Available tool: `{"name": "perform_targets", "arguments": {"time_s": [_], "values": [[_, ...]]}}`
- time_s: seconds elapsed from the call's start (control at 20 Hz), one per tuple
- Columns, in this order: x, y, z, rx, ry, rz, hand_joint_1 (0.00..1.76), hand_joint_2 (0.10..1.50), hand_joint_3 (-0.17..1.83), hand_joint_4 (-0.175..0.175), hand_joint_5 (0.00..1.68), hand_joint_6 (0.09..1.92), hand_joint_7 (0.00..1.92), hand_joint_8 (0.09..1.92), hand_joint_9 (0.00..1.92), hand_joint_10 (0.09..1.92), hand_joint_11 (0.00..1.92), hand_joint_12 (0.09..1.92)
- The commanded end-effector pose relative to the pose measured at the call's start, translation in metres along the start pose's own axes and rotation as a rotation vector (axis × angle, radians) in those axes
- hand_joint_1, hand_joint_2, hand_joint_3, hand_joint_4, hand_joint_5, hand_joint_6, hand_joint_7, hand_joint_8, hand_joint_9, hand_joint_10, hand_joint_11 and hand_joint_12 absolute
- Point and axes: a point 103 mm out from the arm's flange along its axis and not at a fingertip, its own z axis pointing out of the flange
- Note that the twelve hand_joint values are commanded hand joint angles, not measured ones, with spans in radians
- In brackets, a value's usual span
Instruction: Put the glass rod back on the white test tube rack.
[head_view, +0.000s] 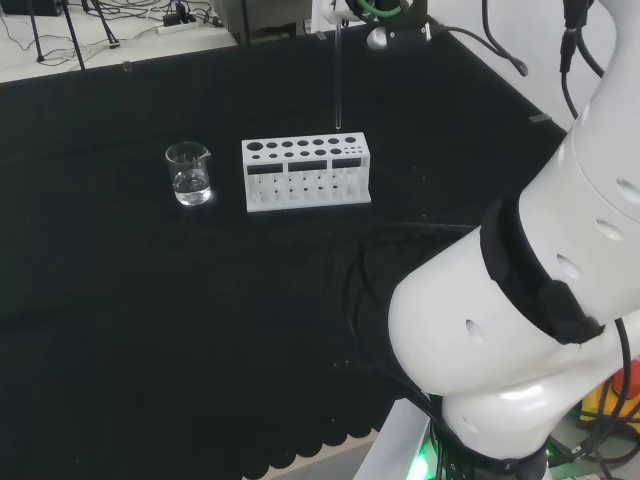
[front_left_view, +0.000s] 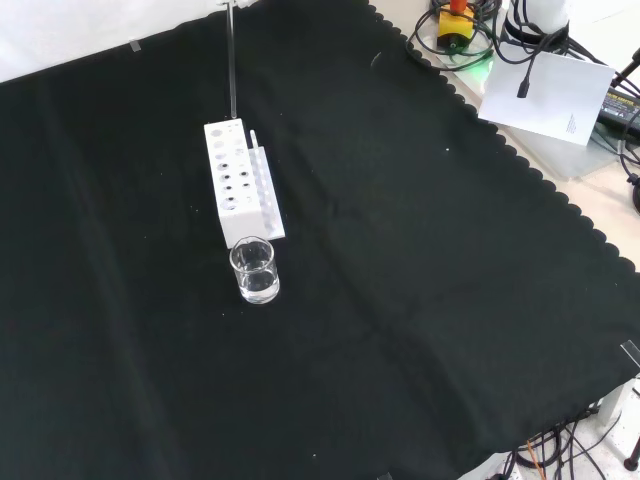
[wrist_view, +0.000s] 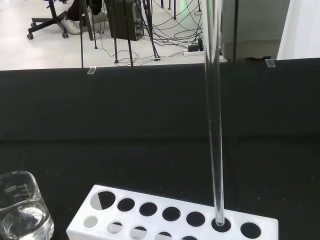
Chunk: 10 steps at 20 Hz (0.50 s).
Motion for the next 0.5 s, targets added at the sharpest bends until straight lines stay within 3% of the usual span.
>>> {"name": "perform_targets", "arguments": {"time_s": [0.05, 0.5], "values": [[-0.002, 0.01, 0.011, 0.004, 0.015, 0.007, 1.29, 1.1, 0.0, -0.175, 1.02, 0.64, 1.03, 1.24, 1.56, 0.9, 1.57, 0.81], [0.0, 0.013, 0.024, 0.022, 0.002, 0.003, 1.29, 1.1, 0.0, -0.175, 1.02, 0.64, 1.03, 1.24, 1.56, 0.9, 1.57, 0.81]]}}
